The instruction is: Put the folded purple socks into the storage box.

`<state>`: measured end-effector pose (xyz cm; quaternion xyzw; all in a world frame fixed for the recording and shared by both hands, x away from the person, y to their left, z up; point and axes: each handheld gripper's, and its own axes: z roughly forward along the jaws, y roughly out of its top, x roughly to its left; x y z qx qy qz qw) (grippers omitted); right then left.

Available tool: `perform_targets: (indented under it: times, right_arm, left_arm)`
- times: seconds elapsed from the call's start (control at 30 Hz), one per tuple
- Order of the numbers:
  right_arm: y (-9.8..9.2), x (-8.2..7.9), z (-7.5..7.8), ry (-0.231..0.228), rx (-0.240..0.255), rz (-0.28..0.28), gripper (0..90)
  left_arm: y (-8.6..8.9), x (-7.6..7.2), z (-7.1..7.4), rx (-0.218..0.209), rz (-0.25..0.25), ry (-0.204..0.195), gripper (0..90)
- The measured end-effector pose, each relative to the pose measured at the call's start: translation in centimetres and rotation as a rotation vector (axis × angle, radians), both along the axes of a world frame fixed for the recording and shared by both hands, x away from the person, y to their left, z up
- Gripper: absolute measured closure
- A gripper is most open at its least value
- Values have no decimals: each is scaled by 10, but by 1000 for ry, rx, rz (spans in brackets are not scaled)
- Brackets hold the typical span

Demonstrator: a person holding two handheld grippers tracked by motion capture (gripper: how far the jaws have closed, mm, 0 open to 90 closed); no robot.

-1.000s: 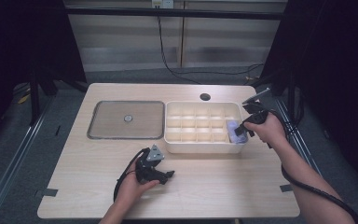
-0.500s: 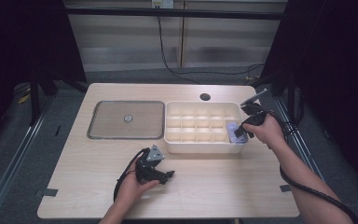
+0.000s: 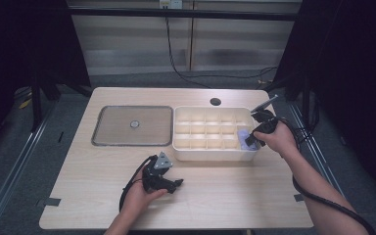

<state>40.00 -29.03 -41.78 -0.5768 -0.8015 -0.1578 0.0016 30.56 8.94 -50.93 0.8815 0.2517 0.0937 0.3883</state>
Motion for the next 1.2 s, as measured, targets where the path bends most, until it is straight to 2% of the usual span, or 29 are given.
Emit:
perform_targets:
  times: [0.3, 1.0, 1.2]
  right_arm:
    - [3, -1, -4, 7, -21, 1, 721]
    - [7, -3, -10, 3, -35, -5, 722]
    - [9, -3, -13, 7, -56, 2, 723]
  left_arm:
    - [0, 0, 0, 1, 0, 0, 188]
    - [0, 0, 0, 2, 2, -1, 188]
    - [0, 0, 0, 5, 3, -1, 188]
